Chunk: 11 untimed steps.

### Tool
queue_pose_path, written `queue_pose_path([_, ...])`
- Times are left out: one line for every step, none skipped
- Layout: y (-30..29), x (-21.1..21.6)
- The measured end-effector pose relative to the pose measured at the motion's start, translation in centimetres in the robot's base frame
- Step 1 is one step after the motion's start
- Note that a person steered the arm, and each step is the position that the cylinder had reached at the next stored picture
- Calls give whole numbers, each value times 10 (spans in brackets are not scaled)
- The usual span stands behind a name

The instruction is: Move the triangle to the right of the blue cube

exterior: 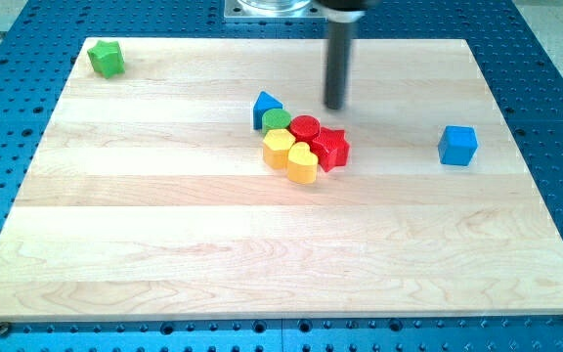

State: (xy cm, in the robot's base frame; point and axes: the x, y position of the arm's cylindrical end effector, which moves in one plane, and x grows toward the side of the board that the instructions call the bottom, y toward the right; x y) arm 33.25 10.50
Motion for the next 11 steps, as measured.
queue_pose_path([-86,-31])
queue_pose_path([-180,-32])
queue_pose_path([-201,20])
queue_pose_path([-144,35])
queue_pose_path([-126,11])
queue_pose_path([-47,9])
queue_pose_path([82,25])
queue_pose_path([73,5])
queue_pose_path([113,8])
queue_pose_path([129,15])
queue_pose_path([147,9])
